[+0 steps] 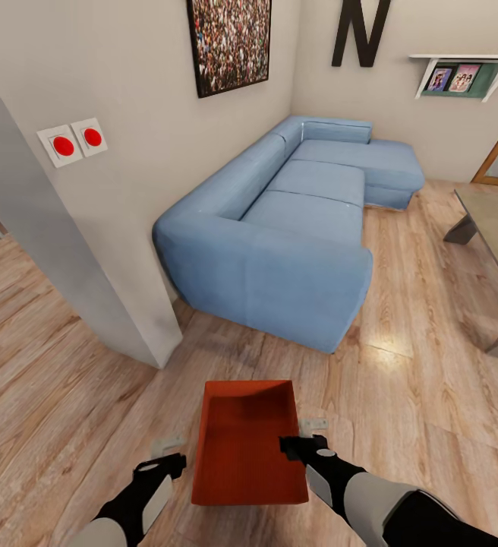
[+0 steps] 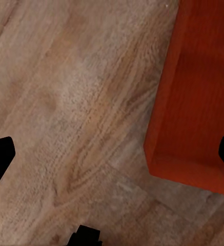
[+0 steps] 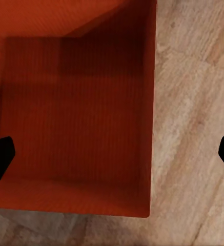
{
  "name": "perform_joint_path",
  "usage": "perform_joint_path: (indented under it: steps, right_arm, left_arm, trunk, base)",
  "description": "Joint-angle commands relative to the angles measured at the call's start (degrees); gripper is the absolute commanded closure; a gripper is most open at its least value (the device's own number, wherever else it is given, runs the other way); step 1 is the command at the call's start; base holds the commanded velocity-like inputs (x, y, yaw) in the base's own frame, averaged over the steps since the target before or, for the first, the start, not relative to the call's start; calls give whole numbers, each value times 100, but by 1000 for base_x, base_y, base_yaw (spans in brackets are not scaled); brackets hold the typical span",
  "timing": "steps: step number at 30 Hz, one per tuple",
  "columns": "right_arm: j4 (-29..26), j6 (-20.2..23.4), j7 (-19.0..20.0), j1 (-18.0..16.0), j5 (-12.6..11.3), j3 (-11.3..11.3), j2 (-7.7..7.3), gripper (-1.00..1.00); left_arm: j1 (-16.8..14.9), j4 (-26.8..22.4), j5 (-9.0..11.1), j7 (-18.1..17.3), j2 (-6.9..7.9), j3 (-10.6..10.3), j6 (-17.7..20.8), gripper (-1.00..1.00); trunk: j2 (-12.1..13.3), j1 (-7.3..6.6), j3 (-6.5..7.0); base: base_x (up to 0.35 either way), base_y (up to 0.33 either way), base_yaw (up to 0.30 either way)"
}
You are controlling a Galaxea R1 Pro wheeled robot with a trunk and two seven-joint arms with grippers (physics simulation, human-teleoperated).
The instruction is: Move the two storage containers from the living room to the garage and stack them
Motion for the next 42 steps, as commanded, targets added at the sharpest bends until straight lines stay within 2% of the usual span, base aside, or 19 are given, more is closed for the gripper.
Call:
perform_joint_path:
  steps: [1, 2, 4, 6, 8, 11, 14, 18, 24, 35, 40, 42]
  right_arm:
    - [15, -27, -7, -5, -51, 49, -50, -100]
    - [15, -75, -7, -5, -55, 45, -176, -100]
    - [17, -170, -7, -5, -59, 42, -226, -100]
    - [17, -250, -8, 2, -58, 41, -361, -100]
    - [16, -264, -8, 3, -62, 37, -432, -100]
    - [15, -276, -8, 3, -153, 34, -458, -100]
    - [11, -309, -2, 3, -408, 40, -472, -100]
    - [7, -320, 26, 3, -496, 54, -452, -100]
    - [8, -323, 46, 3, -489, 63, -418, -100]
    - [7, -313, 64, 3, -472, 106, -370, -100]
    - [6, -314, 68, 3, -314, 117, -374, -100]
    - [6, -314, 65, 3, -238, 119, -378, -100]
  left_arm:
    - [2, -13, 44, 37, 4, -4, -38, -100]
    - [4, -8, 44, 52, -3, -3, -112, -100]
    - [6, -3, 44, 59, -10, -8, -120, -100]
    - [6, 4, 38, 66, -26, -10, -121, -100]
    - [7, 4, 36, 67, -50, -10, -127, -100]
    - [8, 3, 35, 67, -53, -15, -138, -100]
    - [8, -6, 30, 61, -35, -23, -150, -100]
    - [4, -23, 27, 65, -15, -27, -145, -100]
    - [-2, -140, 34, 67, 42, -21, -100, -100]
    - [-256, -51, 37, 9, -31, -24, 16, -100]
    - [-365, -89, 41, 3, -53, -20, 199, -100]
    - [-384, -121, 41, 0, -111, -26, 234, -100]
  trunk:
    - [-2, 0, -4]
    - [-2, 0, -4]
    - [-2, 0, -4]
    - [-2, 0, -4]
    - [-2, 0, -4]
    - [-2, 0, -4]
    - [-2, 0, -4]
    - [-2, 0, -4]
    - [-2, 0, -4]
    - [-2, 0, -4]
    - [-2, 0, -4]
    - [-2, 0, -4]
  base:
    - [0, 0, 0]
    - [0, 0, 0]
    - [0, 0, 0]
    - [0, 0, 0]
    - [0, 0, 0]
    - [0, 0, 0]
    - [0, 0, 0]
    - [0, 0, 0]
    - [0, 0, 0]
    - [0, 0, 0]
    - [0, 0, 0]
    - [0, 0, 0]
